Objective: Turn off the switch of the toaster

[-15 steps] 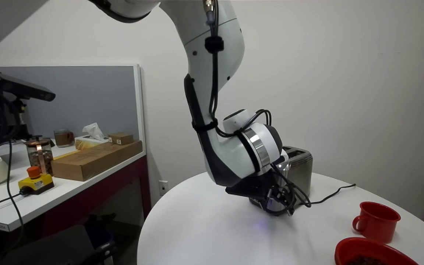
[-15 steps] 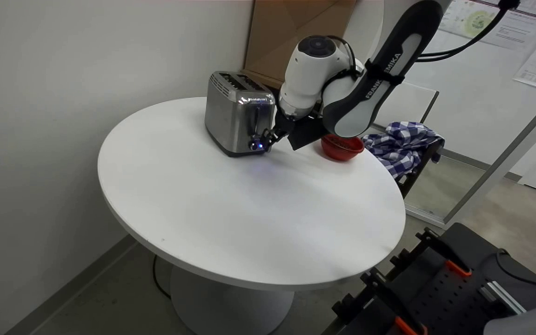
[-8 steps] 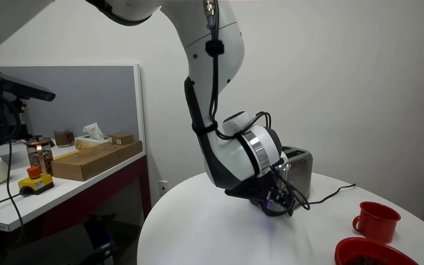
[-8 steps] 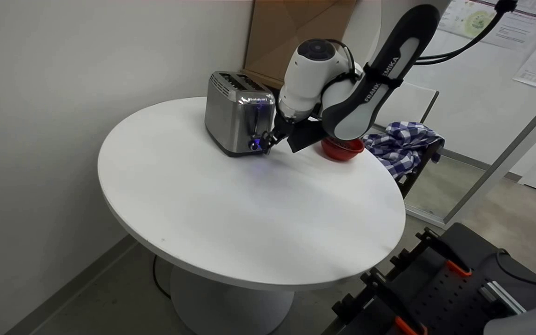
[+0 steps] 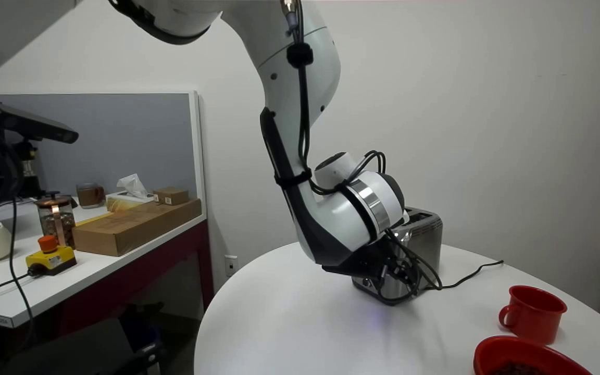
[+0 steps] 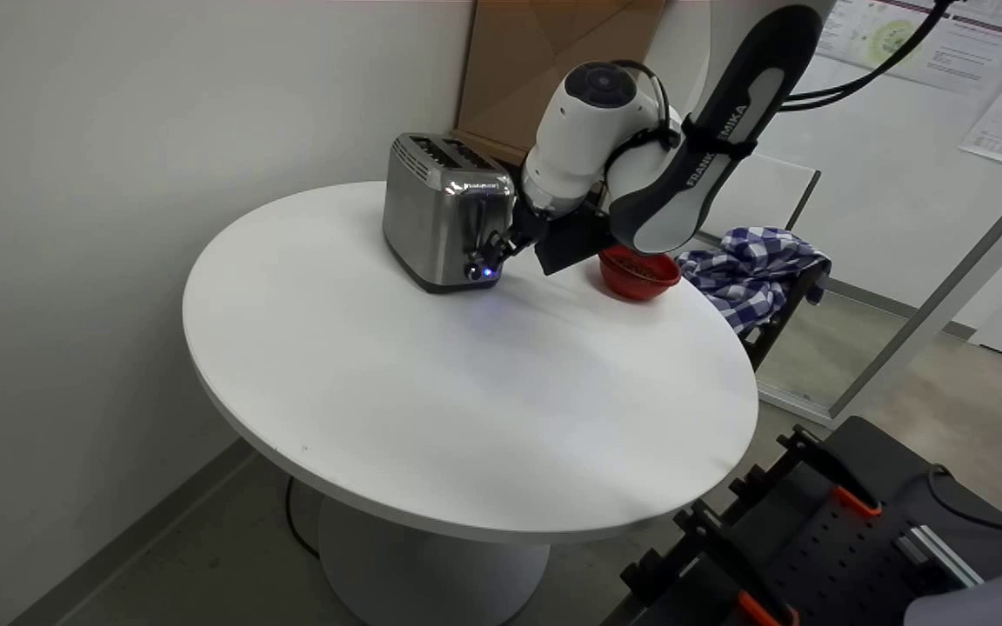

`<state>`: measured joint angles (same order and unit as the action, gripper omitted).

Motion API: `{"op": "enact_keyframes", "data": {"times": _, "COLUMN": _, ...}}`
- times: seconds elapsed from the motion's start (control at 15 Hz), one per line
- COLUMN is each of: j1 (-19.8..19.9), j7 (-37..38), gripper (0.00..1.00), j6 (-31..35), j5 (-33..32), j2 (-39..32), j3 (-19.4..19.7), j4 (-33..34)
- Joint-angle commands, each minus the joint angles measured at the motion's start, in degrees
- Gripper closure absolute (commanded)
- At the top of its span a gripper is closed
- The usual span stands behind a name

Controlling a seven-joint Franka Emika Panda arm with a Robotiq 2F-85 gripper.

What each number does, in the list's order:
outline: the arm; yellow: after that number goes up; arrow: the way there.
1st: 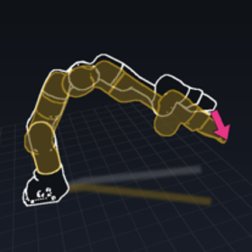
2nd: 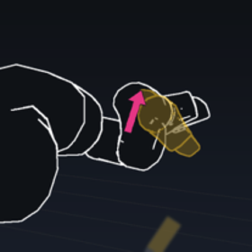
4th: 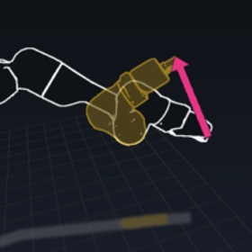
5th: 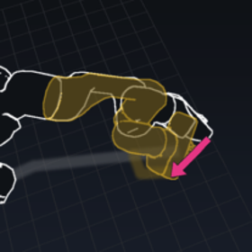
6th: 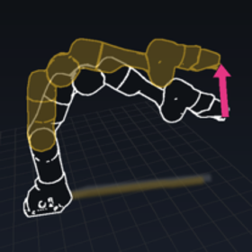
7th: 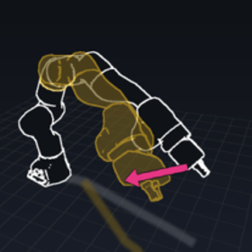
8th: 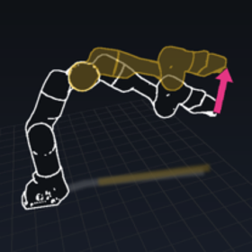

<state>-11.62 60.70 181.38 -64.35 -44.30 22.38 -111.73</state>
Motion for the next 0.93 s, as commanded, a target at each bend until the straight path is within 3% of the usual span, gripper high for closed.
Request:
{"op": "enact_keyframes", "data": {"times": 0.0, "j1": -0.4, "j7": 0.1, "gripper": 0.0, "j6": 1.5, "j5": -0.5, "j2": -1.1, "j3": 0.2, "j4": 0.3}}
{"op": "enact_keyframes", "data": {"times": 0.33, "j1": -0.4, "j7": 0.4, "gripper": 0.0, "j6": 1.5, "j5": -0.4, "j2": -2.1, "j3": -0.2, "j4": 1.0}}
{"op": "enact_keyframes", "data": {"times": 0.87, "j1": -11.4, "j7": 8.8, "gripper": 0.0, "j6": 3.7, "j5": -1.0, "j2": -7.5, "j3": 11.3, "j4": 5.3}}
